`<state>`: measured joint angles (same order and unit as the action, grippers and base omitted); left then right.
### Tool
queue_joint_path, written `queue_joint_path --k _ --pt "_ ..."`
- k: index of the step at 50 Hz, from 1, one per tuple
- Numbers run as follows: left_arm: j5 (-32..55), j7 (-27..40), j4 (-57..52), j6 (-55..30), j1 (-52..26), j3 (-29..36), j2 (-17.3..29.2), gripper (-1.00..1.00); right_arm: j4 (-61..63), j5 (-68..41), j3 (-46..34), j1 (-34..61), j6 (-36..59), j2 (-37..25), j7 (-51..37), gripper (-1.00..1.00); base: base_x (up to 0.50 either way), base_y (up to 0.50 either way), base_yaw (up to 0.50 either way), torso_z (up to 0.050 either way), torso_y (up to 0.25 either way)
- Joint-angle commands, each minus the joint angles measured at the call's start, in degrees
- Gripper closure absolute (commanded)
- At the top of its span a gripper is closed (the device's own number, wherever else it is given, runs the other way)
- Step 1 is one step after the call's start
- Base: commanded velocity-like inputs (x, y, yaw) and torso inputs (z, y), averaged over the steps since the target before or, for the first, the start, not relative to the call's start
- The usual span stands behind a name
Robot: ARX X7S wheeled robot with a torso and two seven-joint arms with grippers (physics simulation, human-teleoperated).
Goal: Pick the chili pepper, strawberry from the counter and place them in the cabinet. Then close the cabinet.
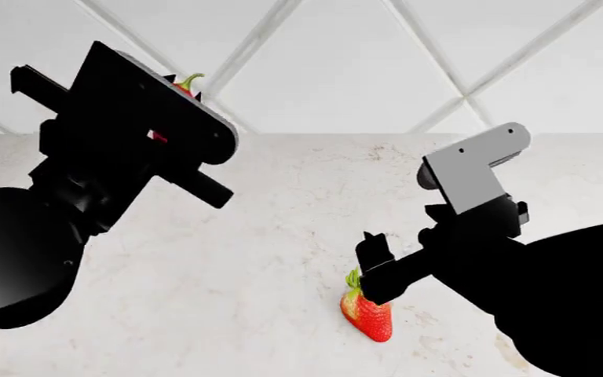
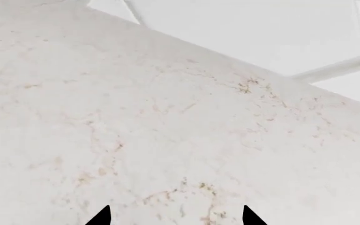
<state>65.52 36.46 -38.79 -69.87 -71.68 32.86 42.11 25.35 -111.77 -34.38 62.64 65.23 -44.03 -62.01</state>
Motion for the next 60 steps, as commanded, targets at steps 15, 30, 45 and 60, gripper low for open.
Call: queue_joint_path --k 15,30,45,60 --pt "-10.60 -2.15 1.72 4.85 1.65 3.92 2.23 1.00 -0.62 -4.20 -6.08 -1.89 1.39 2.60 -1.55 -1.00 0.00 0.00 0.00 0.000 0.000" --pt "-10.28 -1.97 1.40 5.32 2.45 3.95 2.58 1.00 -0.54 -2.72 -7.60 -3.59 1.71 3.36 -0.47 -1.00 0.00 0.00 0.00 0.000 0.000" --pt "-10.01 -1.94 1.40 5.54 2.83 4.15 2.67 1.00 0.47 -3.42 -9.02 -3.67 2.14 3.75 -0.39 -1.00 0.00 0.00 0.00 0.000 0.000" --pt "-9.54 -2.03 0.94 6.48 3.87 4.03 3.02 1.00 -5.72 2.68 -13.70 -7.63 4.40 5.42 1.70 1.00 0.00 0.00 0.00 0.000 0.000"
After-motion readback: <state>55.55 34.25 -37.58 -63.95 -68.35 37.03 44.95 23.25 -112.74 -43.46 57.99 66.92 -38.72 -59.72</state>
